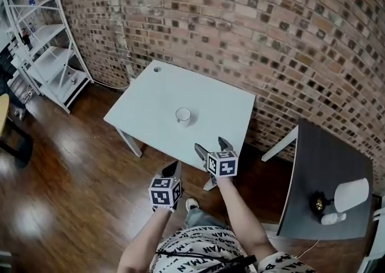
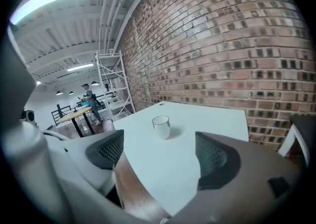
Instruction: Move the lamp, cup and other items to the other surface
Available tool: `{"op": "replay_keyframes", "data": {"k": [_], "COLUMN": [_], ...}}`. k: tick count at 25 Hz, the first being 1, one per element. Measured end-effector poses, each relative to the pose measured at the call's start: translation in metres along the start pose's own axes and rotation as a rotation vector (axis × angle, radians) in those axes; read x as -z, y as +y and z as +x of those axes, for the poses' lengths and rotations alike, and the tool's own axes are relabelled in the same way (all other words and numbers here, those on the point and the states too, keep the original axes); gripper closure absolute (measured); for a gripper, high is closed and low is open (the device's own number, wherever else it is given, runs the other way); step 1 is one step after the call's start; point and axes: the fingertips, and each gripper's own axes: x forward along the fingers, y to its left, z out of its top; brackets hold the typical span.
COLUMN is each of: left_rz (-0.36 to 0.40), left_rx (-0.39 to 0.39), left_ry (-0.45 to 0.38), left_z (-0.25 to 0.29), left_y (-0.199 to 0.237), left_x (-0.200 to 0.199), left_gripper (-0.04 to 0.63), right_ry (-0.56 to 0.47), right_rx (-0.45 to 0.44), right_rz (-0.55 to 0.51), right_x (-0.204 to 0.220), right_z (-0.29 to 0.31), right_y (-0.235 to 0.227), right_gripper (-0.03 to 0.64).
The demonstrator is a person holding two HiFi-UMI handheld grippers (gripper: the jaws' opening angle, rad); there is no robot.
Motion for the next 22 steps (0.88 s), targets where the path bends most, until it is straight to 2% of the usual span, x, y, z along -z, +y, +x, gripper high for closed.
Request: {"op": "replay_keyframes", "data": {"k": [7, 10, 17, 22], "left_rz": [-0.007, -0.026, -0.053, -0.077], "left_rx": [-0.084, -0.112, -0.157, -0.181], "left_ry": [-0.001, -0.007, 0.000, 0.029], "left_z": [0.046, 0.066, 0.101, 0.111], "left_y": [0.044, 0.062, 0.091, 0.107], "left_x": [-0.030, -0.036, -0.041, -0.036], "left_gripper": [0.595, 0.595, 0.595, 0.595], "right_ry": [0.042, 0.079, 0.143, 0.177], "right_rx": [-0.071, -0.100, -0.146, -0.131], "right_rz": [-0.080, -0.122, -0.190, -0.208], "right_x": [-0.033, -0.031, -0.019, -0.011], "right_z": [0.094, 0.132, 0.206, 0.240], "right_y": [0.005, 0.009, 0.020, 0.021], "right_gripper": [0.150, 0.123, 0.123, 0.124]}}
